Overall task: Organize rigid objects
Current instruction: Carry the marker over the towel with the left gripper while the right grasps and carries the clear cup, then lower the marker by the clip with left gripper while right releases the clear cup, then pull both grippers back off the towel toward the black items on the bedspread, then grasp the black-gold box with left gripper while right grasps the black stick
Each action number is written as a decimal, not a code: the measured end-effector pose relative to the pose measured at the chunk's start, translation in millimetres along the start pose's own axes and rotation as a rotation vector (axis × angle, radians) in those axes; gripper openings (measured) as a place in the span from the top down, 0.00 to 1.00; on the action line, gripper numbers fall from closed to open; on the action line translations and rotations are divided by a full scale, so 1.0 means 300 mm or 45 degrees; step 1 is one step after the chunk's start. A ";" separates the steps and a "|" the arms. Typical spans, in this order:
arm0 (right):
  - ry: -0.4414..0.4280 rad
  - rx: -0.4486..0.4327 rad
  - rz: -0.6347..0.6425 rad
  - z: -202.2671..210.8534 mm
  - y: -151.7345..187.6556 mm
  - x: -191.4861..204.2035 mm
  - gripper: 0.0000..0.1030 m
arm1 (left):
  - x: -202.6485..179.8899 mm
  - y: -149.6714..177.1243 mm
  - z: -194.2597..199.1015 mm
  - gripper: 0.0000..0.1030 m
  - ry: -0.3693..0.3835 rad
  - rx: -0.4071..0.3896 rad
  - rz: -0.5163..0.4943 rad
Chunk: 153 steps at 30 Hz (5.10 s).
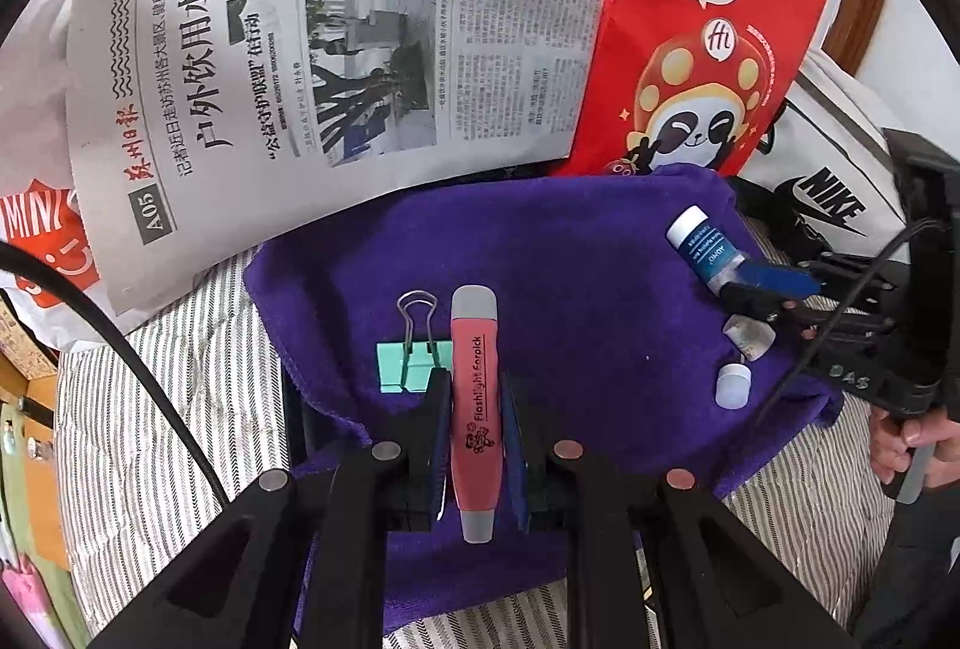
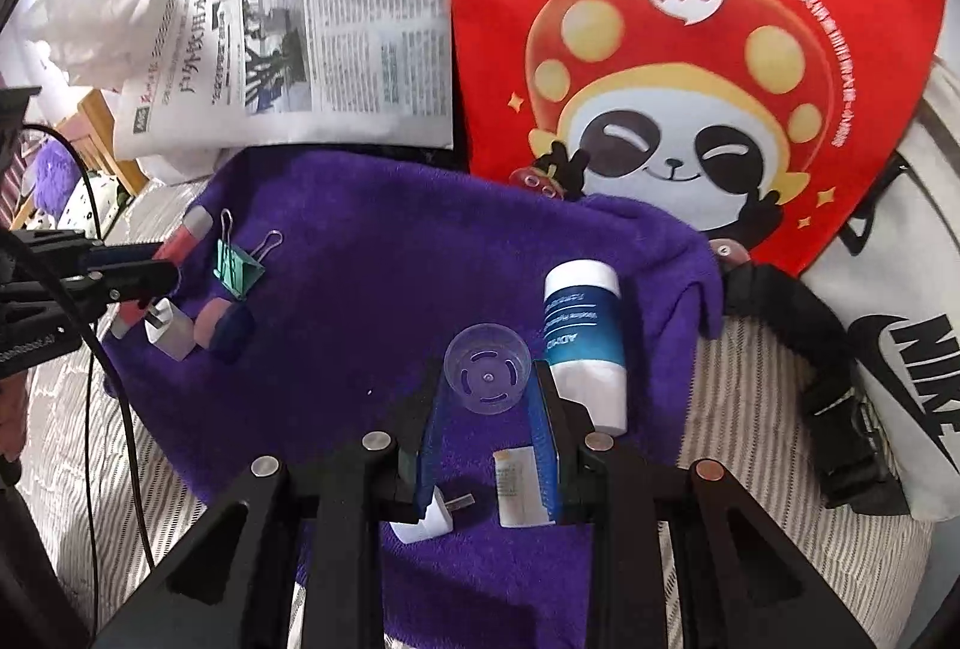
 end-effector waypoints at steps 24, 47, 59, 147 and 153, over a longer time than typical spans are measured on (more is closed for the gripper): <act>0.005 0.071 0.080 -0.138 0.036 0.080 0.74 | -0.007 0.011 -0.018 0.84 0.023 0.016 -0.010; 0.030 -0.036 0.009 0.033 -0.028 -0.038 0.47 | -0.138 0.078 -0.118 0.84 0.094 0.118 -0.121; 0.049 -0.065 -0.109 0.107 -0.022 -0.177 0.47 | -0.114 0.111 -0.179 0.84 -0.009 0.175 -0.158; -0.121 0.041 -0.009 0.234 0.495 0.196 0.47 | -0.211 0.490 0.014 0.78 -0.135 0.085 -0.021; -0.145 0.083 0.084 0.151 0.473 0.308 0.47 | -0.018 0.528 0.055 0.78 -0.164 0.087 0.101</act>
Point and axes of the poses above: each gripper's, at about its wrist camera, not at the fingertips, and z roughly against the way its jaws point, x to its left, y to its underside, the point moved 9 cm from there along -z, roughly the way its jaws point
